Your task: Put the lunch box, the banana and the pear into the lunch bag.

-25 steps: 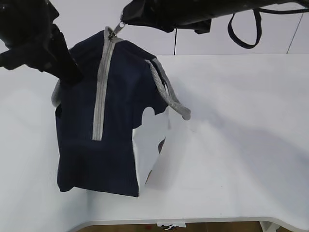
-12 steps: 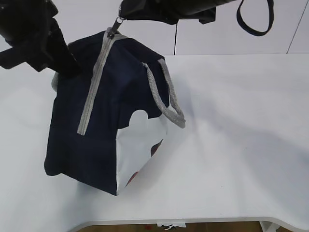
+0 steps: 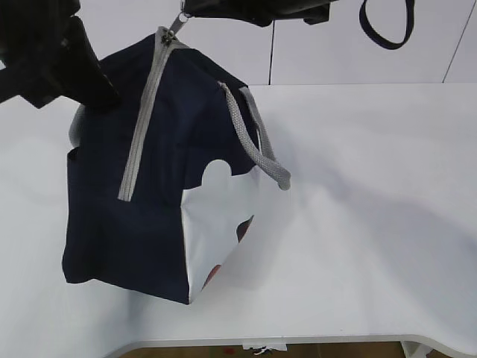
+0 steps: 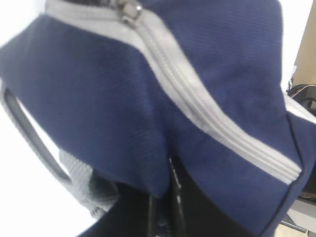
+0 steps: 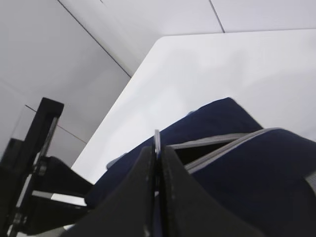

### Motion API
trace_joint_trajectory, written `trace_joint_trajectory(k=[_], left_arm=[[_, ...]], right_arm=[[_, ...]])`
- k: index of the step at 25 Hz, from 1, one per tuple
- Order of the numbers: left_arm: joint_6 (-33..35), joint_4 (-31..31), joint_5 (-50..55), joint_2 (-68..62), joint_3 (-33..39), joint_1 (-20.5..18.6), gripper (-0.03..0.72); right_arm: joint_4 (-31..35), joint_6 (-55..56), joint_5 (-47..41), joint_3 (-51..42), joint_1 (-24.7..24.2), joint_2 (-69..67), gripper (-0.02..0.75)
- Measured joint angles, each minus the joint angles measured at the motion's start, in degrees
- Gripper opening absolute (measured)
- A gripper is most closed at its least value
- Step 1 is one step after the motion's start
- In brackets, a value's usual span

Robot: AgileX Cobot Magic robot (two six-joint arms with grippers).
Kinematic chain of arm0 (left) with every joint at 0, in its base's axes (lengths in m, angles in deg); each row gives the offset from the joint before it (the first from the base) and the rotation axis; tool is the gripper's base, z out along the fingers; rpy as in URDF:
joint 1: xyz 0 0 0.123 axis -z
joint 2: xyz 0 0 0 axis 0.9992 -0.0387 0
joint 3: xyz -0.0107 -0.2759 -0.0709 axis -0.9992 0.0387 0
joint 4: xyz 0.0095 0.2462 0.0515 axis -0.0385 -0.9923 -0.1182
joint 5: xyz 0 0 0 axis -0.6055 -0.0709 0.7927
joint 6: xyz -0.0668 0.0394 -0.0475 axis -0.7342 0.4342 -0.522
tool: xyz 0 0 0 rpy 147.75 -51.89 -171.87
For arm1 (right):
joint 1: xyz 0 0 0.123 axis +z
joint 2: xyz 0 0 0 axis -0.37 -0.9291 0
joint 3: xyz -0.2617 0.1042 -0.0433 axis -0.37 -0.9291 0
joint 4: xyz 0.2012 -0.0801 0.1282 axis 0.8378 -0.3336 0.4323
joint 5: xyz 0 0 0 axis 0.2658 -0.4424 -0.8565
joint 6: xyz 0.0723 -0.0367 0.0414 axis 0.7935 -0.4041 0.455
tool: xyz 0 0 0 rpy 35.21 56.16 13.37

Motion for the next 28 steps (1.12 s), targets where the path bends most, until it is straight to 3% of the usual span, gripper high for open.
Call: trace_joint_trajectory(k=[8, 18, 28], left_arm=[[0.25, -0.1, 0.25, 0.22, 0.0, 0.0, -0.006], [0.65, -0.11, -9.21, -0.73, 0.22, -0.12, -0.006], [0.19, 4.99, -10.48, -4.09, 0.46, -0.33, -0.002]], right_arm=[[0.33, -0.08, 1.44, 1.05, 0.0, -1.13, 0.001], [-0.09, -0.21, -1.96, 3.91, -0.34, -1.13, 0.001], [-1.04, -0.63, -4.7, 3.91, -0.69, -2.14, 0.001]])
